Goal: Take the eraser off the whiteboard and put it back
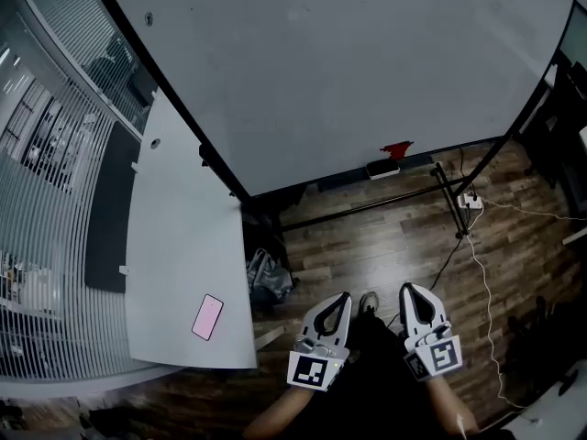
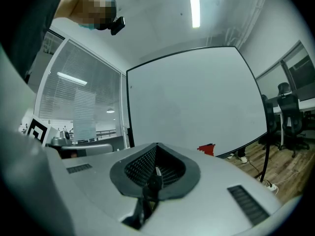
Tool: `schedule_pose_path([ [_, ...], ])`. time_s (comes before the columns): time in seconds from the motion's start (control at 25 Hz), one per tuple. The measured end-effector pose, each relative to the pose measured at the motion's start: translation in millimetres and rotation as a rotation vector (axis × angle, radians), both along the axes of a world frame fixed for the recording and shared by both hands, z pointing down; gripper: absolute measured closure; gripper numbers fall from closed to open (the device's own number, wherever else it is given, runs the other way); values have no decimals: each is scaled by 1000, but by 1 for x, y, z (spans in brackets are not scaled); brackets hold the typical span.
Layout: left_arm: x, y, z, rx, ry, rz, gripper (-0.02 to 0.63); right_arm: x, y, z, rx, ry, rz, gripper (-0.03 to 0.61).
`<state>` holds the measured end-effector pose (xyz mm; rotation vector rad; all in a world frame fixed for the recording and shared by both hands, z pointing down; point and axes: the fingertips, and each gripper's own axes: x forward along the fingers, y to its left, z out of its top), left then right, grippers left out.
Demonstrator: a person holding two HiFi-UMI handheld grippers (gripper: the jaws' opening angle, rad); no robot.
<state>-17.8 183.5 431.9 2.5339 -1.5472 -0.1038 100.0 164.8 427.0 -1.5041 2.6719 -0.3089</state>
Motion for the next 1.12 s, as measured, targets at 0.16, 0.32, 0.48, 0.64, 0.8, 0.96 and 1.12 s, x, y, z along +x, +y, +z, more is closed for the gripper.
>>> schedule_pose_path([
  [0.16,12,-26,-2,12,-6,-17,606,10,-25,0,8,-15,-16,565],
  [0.32,27,-53,-3,16,-19,-35,606,22,-55,4,6,-26,-42,565],
  [0.48,39,-81,-4,22,-29,-61,606,32,-87,4,0,-34,-72,565],
  [0.64,48,-102,3,39,-83,-92,606,44,-112,4,8,-51,-96,565],
  [0.8,56,-116,4,40,-110,-116,606,52,-131,7,8,-64,-119,565],
  [0.96,64,-128,0,36,-113,-130,606,57,-144,10,-12,-87,-124,565],
  [1.12,66,-142,2,37,-116,-139,606,60,-160,17,-11,-109,-128,565],
])
